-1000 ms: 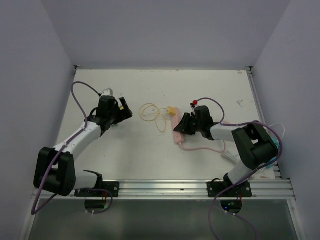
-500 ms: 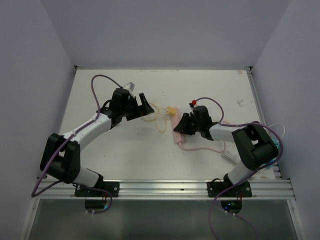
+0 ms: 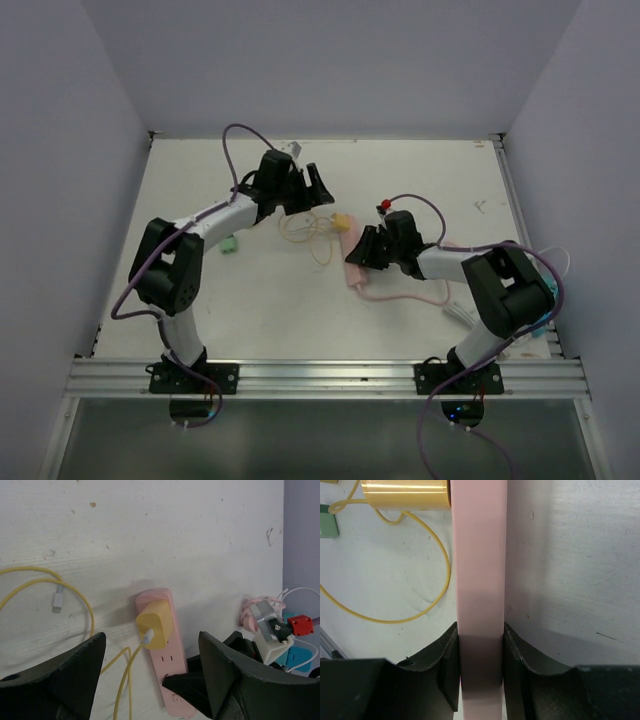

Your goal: Pull the plug off the socket

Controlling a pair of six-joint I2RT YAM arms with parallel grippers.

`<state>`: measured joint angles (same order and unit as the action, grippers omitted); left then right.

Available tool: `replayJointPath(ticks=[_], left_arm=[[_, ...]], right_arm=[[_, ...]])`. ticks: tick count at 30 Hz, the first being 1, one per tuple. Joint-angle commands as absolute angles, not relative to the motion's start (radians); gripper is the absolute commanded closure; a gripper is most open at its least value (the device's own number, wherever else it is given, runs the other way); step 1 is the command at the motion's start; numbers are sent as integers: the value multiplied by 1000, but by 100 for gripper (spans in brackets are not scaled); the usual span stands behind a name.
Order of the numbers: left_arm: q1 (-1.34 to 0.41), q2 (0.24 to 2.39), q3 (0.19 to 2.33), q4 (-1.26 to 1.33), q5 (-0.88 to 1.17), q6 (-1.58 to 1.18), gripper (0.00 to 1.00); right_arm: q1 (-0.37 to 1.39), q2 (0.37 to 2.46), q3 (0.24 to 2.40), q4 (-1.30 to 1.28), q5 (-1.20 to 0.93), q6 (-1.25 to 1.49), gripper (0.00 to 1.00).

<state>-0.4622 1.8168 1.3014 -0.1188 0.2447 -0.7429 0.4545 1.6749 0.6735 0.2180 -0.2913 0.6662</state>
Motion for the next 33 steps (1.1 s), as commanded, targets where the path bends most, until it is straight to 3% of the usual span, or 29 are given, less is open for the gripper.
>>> replayJointPath(ticks=[1, 4, 13, 22, 26, 29, 32, 33], left_arm=[[-477, 1883, 1342, -86, 287, -768, 23], [-489, 1919, 1336, -58, 304, -794, 29], [-514, 1985, 1319, 35, 344, -853, 34], [-532, 2014, 1309, 51, 330, -900, 46], [-532, 2006, 1290, 54, 322, -907, 57], [-532, 1996, 1275, 60, 316, -911, 71], [-532, 1982, 1256, 69, 314, -922, 88], [-531, 1979, 1244, 74, 316, -930, 99]], right_arm=[[476, 1795, 598, -71, -221, 601, 100], [477, 1804, 601, -69, -224, 600, 100], [476, 1821, 607, -60, -236, 600, 100], [476, 1819, 604, -60, -235, 598, 100], [476, 1827, 606, -58, -236, 600, 100], [476, 1833, 606, -60, -236, 601, 100], [474, 1835, 606, -61, -229, 606, 100], [472, 1835, 604, -64, -226, 610, 100]])
